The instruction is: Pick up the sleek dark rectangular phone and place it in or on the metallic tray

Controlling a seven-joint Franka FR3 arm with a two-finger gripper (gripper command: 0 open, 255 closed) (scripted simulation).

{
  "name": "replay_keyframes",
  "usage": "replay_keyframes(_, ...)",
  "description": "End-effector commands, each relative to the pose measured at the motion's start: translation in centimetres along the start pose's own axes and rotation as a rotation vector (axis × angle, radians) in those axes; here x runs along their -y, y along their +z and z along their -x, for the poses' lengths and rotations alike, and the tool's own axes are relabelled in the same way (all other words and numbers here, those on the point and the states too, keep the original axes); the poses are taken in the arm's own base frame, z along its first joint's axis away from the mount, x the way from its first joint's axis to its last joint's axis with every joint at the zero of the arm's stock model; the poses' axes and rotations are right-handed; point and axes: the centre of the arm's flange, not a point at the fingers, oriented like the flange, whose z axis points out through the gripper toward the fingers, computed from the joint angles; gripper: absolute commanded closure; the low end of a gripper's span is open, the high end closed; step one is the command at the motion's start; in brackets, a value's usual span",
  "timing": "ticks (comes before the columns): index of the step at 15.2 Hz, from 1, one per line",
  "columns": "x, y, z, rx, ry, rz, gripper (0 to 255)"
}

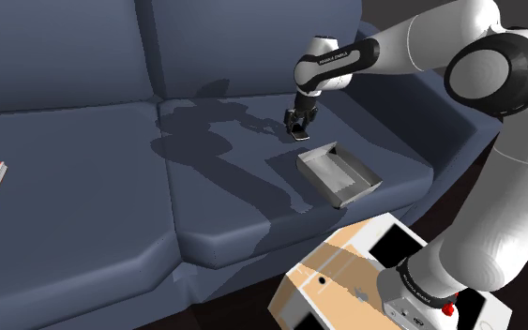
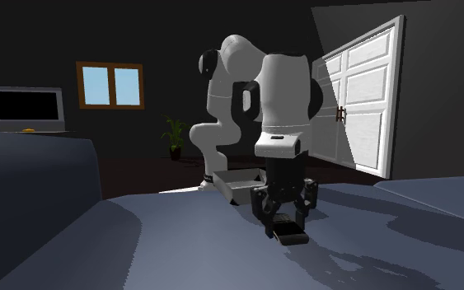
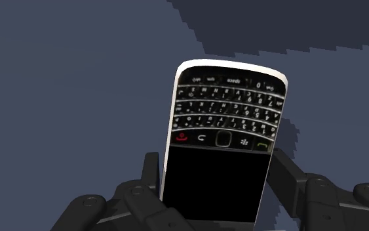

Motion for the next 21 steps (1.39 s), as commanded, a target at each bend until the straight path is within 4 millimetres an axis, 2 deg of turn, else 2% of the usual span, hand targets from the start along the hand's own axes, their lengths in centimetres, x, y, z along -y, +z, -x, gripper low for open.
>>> replay_keyframes(1, 0.0, 0.1, 0.0, 0.002, -0.001, 0.000, 255)
replay_keyframes(3, 0.0, 0.1, 0.0, 0.002, -0.001, 0.000, 255)
replay_keyframes(21, 0.5, -9.4, 0.3, 0.002, -0.001, 0.000, 255)
